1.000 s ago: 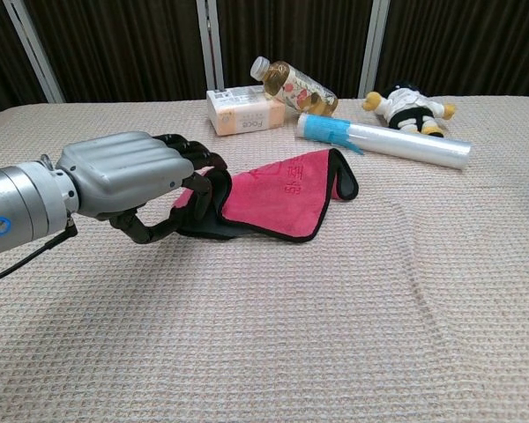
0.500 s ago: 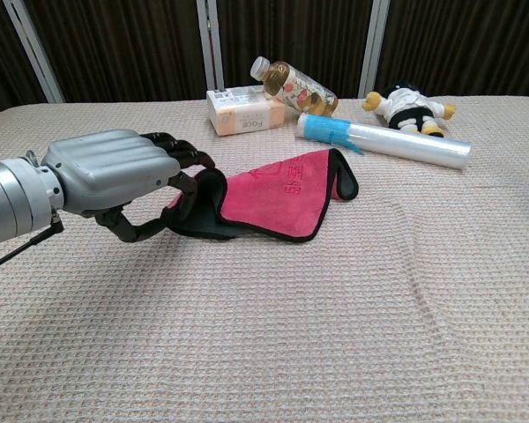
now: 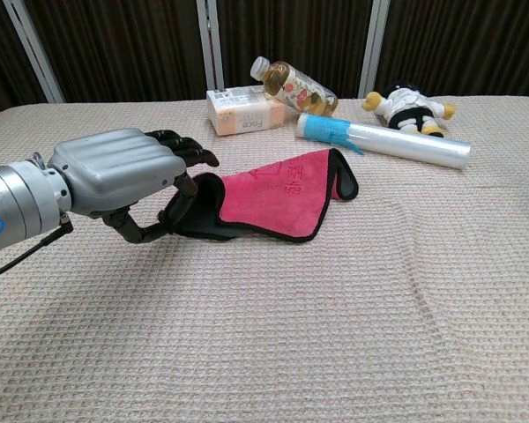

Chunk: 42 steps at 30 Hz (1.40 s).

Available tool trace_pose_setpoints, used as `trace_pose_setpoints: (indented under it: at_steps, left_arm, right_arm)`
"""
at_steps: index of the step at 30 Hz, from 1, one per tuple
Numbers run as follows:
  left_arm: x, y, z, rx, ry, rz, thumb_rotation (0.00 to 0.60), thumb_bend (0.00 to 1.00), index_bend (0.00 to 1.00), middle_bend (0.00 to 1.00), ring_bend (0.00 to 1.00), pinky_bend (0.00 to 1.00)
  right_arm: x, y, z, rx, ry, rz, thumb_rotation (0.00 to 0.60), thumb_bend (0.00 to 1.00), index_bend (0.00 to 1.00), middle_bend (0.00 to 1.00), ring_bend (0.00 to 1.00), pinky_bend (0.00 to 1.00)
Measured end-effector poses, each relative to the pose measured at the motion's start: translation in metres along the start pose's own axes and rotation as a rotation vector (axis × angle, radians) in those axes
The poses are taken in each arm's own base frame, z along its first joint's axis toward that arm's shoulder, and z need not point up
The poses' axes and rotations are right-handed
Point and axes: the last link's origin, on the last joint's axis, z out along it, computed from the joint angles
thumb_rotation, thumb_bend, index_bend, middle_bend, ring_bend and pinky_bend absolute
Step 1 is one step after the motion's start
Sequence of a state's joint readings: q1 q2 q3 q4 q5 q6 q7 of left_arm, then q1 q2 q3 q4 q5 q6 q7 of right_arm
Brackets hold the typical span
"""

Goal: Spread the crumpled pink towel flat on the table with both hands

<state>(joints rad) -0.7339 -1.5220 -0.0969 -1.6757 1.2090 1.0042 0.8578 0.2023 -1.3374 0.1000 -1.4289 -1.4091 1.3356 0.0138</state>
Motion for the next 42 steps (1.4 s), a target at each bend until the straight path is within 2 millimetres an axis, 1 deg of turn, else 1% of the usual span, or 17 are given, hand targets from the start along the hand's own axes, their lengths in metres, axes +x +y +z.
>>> trace_pose_setpoints:
  at_steps: [7,11,14,17,23,26,27,30,36,39,42]
  left_arm:
    - [-0.001,-0.004,-0.001,0.013,-0.002,0.005,0.600,0.44,0.61,0.09,0.00,0.00]
    - [0.002,-0.007,-0.002,0.020,0.013,-0.005,0.600,0.44,0.61,0.09,0.00,0.00]
    - [0.010,-0.011,-0.003,0.026,0.039,-0.009,0.600,0.44,0.62,0.10,0.00,0.00]
    - [0.025,-0.017,-0.004,0.033,0.081,-0.012,0.600,0.44,0.62,0.11,0.00,0.00]
    - [0.070,-0.030,0.002,0.044,0.199,0.012,0.600,0.44,0.63,0.11,0.00,0.00]
    - [0.101,-0.036,0.007,0.044,0.266,0.034,0.600,0.44,0.63,0.11,0.00,0.00]
    - [0.114,-0.038,0.010,0.043,0.292,0.042,0.600,0.44,0.63,0.11,0.00,0.00]
    - [0.144,-0.038,0.017,0.034,0.346,0.051,0.600,0.44,0.63,0.11,0.00,0.00]
    - [0.192,-0.033,0.031,0.011,0.430,0.076,0.600,0.44,0.63,0.12,0.00,0.00]
    - [0.209,-0.033,0.038,0.009,0.458,0.075,0.600,0.44,0.63,0.13,0.00,0.00]
    - [0.218,-0.035,0.045,0.017,0.463,0.070,0.600,0.44,0.64,0.13,0.00,0.00]
  right_arm:
    - [0.000,-0.001,-0.001,0.005,0.002,0.001,0.600,0.41,0.00,0.00,0.00,0.00]
    - [0.000,-0.002,-0.001,0.007,0.001,-0.001,0.600,0.41,0.00,0.00,0.00,0.00]
    - [0.000,-0.003,-0.001,0.009,0.001,-0.002,0.600,0.41,0.00,0.00,0.00,0.00]
    - [-0.001,-0.004,-0.001,0.011,-0.003,-0.002,0.600,0.41,0.00,0.00,0.00,0.00]
    - [0.000,-0.005,0.003,0.015,-0.004,0.003,0.600,0.41,0.00,0.00,0.00,0.00]
    - [0.002,-0.008,0.006,0.019,-0.002,0.015,0.600,0.41,0.00,0.00,0.00,0.00]
    - [0.002,-0.009,0.008,0.020,0.000,0.021,0.600,0.41,0.00,0.00,0.00,0.00]
    - [0.005,-0.013,0.013,0.025,0.001,0.036,0.600,0.41,0.00,0.00,0.00,0.00]
    - [0.016,-0.028,0.028,0.047,0.020,0.048,0.600,0.41,0.00,0.00,0.00,0.00]
    - [0.022,-0.038,0.036,0.063,0.030,0.070,0.600,0.41,0.00,0.00,0.00,0.00]
    - [0.029,-0.049,0.043,0.081,0.027,0.094,0.600,0.41,0.00,0.00,0.00,0.00]
